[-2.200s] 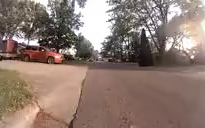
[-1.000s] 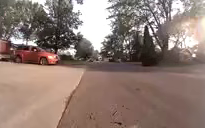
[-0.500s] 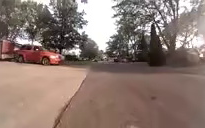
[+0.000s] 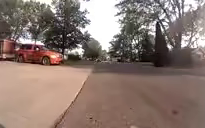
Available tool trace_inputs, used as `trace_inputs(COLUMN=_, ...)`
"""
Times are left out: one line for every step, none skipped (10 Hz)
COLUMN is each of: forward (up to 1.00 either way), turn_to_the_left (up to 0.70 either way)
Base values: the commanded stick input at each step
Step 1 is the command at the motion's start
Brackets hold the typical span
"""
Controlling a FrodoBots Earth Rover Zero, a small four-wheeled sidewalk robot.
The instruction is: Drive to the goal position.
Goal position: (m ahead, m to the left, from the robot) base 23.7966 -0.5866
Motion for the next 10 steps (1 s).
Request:
trace_inputs(forward=1.00, turn_to_the_left=0.00)
trace_inputs(forward=1.00, turn_to_the_left=0.00)
trace_inputs(forward=1.00, turn_to_the_left=0.00)
trace_inputs(forward=1.00, turn_to_the_left=0.00)
trace_inputs(forward=1.00, turn_to_the_left=0.00)
trace_inputs(forward=1.00, turn_to_the_left=0.00)
trace_inputs(forward=1.00, turn_to_the_left=0.00)
trace_inputs(forward=1.00, turn_to_the_left=0.00)
trace_inputs(forward=1.00, turn_to_the_left=0.00)
trace_inputs(forward=1.00, turn_to_the_left=0.00)
